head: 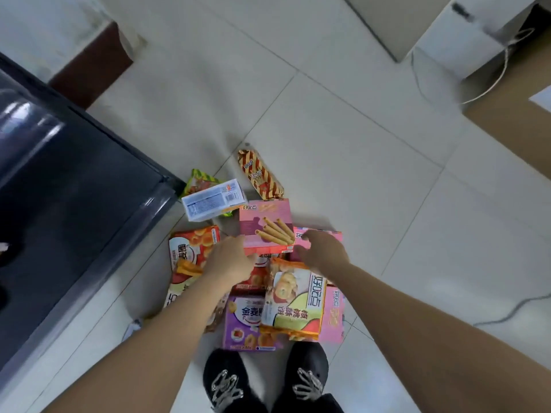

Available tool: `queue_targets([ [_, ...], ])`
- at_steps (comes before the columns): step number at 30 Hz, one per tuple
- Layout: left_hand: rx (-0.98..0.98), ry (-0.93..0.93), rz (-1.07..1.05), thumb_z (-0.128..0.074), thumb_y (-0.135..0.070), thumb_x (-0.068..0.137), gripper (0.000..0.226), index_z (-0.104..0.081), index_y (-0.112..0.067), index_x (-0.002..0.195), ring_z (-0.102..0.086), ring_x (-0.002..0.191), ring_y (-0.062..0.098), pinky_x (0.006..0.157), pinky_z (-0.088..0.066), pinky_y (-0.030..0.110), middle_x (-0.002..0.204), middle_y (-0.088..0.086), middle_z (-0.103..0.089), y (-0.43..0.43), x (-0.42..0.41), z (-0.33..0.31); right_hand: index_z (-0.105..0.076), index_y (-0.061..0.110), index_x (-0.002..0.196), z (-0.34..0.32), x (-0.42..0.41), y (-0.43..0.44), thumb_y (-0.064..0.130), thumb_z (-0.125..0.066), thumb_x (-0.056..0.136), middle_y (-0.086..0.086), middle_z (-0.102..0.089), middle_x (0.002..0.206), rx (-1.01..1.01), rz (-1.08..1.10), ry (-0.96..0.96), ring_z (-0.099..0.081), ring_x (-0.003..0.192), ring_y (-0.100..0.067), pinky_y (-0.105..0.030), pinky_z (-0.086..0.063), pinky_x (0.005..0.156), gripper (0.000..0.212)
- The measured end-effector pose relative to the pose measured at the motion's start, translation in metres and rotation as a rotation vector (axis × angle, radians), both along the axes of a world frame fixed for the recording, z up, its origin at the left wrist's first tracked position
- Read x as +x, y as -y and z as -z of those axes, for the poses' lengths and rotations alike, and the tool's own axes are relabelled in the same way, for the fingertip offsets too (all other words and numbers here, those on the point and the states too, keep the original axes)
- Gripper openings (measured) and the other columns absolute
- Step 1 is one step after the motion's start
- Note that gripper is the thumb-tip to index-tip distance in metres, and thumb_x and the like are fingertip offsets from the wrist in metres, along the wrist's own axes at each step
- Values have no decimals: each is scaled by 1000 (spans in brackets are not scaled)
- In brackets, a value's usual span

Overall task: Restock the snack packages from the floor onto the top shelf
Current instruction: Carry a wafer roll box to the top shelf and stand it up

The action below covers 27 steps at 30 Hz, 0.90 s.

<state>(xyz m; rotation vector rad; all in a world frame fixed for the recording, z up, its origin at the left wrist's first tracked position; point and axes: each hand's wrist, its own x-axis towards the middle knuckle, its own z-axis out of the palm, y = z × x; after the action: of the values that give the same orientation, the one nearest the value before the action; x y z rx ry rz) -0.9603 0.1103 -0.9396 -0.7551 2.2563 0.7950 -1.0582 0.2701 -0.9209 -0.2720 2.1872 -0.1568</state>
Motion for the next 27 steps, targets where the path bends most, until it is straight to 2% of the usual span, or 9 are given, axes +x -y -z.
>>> queue_targets([
  [7, 143, 47, -280, -50, -27, 96, 42, -43, -18, 136, -54, 119, 29, 94, -44, 32, 132, 5, -55, 6, -13, 125, -38, 5, 143, 126, 0, 22, 31, -41, 101, -11, -54, 135, -134, 457, 141, -54, 110, -25, -28, -41, 81, 49],
  [8, 182, 57, -353, -48, -26, 97, 39, -46, -17, 135, -55, 118, 29, 96, -45, 33, 131, 7, -57, 5, -14, 131, -43, 3, 137, 133, 0, 23, 26, -38, 102, -10, -58, 129, -166, 557, 165, -57, 104, -22, -25, -43, 78, 43],
  [10, 209, 36, -478, -48, -28, 97, 33, -55, -17, 128, -57, 110, 27, 94, -47, 36, 123, 7, -61, 4, -15, 136, -58, 3, 103, 139, -1, 26, 19, -38, 101, -6, -64, 95, -184, 727, 188, -58, 81, -18, -20, -45, 65, 26],
  [12, 207, 5, -542, -49, -33, 96, 29, -61, -17, 117, -58, 99, 24, 84, -47, 32, 112, 4, -63, 3, -14, 127, -55, 7, 75, 137, -3, 24, 27, -45, 97, -7, -56, 72, -123, 731, 104, -53, 70, -24, -26, -40, 58, 32],
  [14, 192, -7, -564, -48, -37, 97, 32, -65, -15, 112, -60, 96, 24, 79, -46, 32, 108, 5, -66, 2, -11, 111, -54, 10, 64, 123, 0, 18, 39, -52, 93, -5, -53, 63, -66, 712, 27, -52, 66, -25, -27, -35, 54, 42],
  [16, 187, -19, -607, -47, -36, 98, 34, -65, -12, 115, -61, 100, 25, 77, -45, 31, 110, 6, -67, -2, -6, 85, -58, 12, 68, 98, 6, 11, 46, -58, 90, -4, -56, 63, -65, 757, 5, -53, 63, -23, -26, -37, 55, 40],
  [20, 190, -67, -725, -50, -31, 97, 29, -58, -10, 116, -61, 104, 25, 85, -49, 35, 114, 5, -65, -12, 6, 17, -60, 14, 90, 29, 15, 3, 42, -65, 86, 0, -59, 73, -105, 853, -52, -54, 66, -18, -24, -37, 53, 29],
  [24, 188, -127, -826, -54, -26, 96, 23, -55, -9, 112, -63, 91, 21, 65, -46, 27, 108, 5, -65, -11, 15, -62, -59, 17, 88, -49, 12, 11, 38, -67, 86, 4, -61, 73, -142, 768, -140, -58, 69, -18, -25, -42, 57, 23],
  [27, 158, -190, -856, -57, -20, 93, 14, -57, -11, 104, -61, 80, 16, 56, -41, 23, 102, 3, -67, 2, 18, -122, -63, 25, 114, -112, 12, 23, 37, -63, 90, 3, -70, 98, -230, 697, -138, -65, 76, -15, -28, -51, 62, 27],
])
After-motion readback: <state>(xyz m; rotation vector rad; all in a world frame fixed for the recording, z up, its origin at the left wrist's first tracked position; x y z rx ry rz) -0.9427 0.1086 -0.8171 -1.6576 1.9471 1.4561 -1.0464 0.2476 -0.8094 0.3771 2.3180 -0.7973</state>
